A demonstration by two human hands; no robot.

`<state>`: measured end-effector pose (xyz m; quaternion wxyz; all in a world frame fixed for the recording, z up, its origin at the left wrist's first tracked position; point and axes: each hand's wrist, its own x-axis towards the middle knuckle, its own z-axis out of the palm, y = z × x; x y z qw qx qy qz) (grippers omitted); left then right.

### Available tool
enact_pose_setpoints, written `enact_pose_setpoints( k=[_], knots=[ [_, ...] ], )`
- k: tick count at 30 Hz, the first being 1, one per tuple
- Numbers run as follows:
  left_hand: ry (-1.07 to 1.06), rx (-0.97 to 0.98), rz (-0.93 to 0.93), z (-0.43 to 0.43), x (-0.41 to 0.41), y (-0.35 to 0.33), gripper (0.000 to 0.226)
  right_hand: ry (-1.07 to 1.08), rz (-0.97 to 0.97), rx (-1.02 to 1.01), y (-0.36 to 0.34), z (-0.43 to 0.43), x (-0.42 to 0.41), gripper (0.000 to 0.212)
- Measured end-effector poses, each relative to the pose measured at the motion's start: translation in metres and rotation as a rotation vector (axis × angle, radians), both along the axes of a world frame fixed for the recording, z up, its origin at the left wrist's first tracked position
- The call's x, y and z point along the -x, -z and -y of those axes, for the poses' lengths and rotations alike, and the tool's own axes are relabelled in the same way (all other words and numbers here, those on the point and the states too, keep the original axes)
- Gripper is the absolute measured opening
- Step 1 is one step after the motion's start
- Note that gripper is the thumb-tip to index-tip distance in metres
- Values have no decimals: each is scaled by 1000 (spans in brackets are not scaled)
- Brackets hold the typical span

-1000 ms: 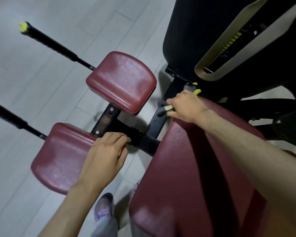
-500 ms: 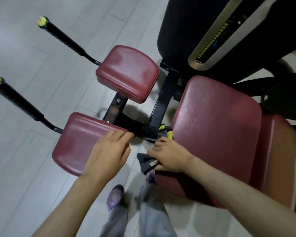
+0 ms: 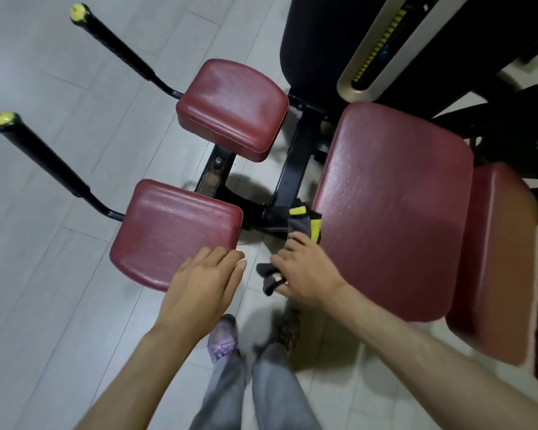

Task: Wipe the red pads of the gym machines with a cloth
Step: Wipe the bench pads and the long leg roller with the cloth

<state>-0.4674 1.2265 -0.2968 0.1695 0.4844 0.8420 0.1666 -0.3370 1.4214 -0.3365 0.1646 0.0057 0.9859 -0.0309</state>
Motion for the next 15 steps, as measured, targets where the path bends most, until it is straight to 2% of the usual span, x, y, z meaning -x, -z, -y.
enact_pose_setpoints(
  k=[5,9,12,15],
  knots=[
    [18,1,7,-3,-7,-17,38,-175,84,-54,-1,37,-55,42],
    [43,6,-4,-4,-9,-24,41,-117,20,2,-7,45,-88,39],
    [46,1,5,-4,-11,-29,41,109,-88,85,-21,59,-114,32],
    [27,-22,11,-3,-13,-36,40,520,-211,199,-41,93,-135,27]
  ],
)
